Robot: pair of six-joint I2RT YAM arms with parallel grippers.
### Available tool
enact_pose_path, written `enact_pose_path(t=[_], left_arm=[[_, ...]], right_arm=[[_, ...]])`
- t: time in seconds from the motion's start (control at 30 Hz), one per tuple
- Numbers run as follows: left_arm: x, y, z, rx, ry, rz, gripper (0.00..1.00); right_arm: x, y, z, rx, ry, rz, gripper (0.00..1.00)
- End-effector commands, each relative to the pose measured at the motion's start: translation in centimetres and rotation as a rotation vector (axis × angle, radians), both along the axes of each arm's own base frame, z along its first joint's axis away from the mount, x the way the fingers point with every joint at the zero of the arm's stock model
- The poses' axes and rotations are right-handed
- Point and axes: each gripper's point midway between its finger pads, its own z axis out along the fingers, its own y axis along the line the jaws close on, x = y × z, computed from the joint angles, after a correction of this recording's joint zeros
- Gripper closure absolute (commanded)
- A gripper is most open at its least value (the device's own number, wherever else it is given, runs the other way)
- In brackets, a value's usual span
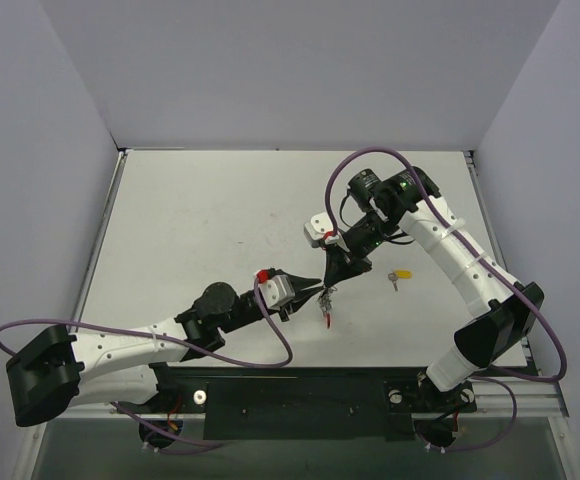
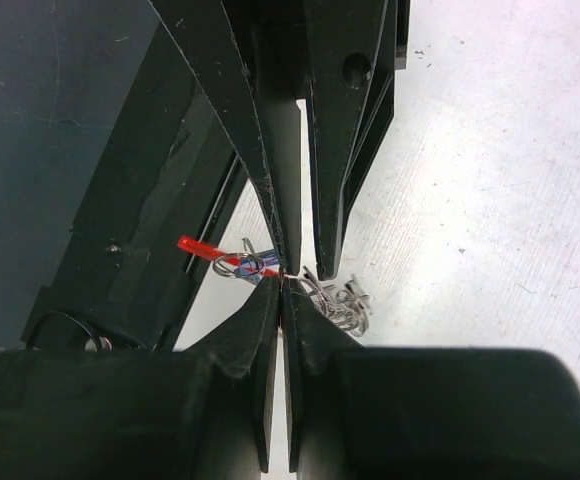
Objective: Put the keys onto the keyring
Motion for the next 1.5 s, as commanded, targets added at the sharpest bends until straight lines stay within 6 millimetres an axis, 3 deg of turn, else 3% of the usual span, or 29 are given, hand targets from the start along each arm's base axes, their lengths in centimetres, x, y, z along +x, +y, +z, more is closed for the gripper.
enact_pose_path(t=[0.0,0.47,1.0,1.1,1.2,1.4,1.47], left_arm=[[-0.8,-0.5,3.0,-0.091,-0.022,-0.043,0.73],[-1.1,-0.4,2.9,-0.09,-0.02,-0.055,0.72],[-1.1,-1.9,3.4,-0.108,0.005,-0.075,0.73],[-1.1,-2.0,3.3,-0.112,0.011,-0.077,0.79],[-1.0,-2.2,3.3,-0.112,0.017,-0.078,0.99],[-1.1,-1.7,3.0,-0.12,0.036,-0.065,1.0],[-0.8,-1.2,3.1,-0.125,0.044,-0.042,1.0]], right_arm=[[-3.1,-1.2,1.3,-0.004,0.12,-0.003,1.0],[-3.0,-1.2,1.1,-0.001,0.123,-0.009,1.0],[-2.9,-1.2,0.7,0.007,0.129,-0.019,1.0],[-2.9,-1.2,0.6,0.005,0.133,-0.021,1.0],[-2.9,-1.2,0.6,0.005,0.13,-0.023,1.0],[-2.5,-1.2,0.4,-0.005,0.14,-0.057,1.0],[-2.1,-1.1,0.2,-0.011,0.146,-0.08,0.94]])
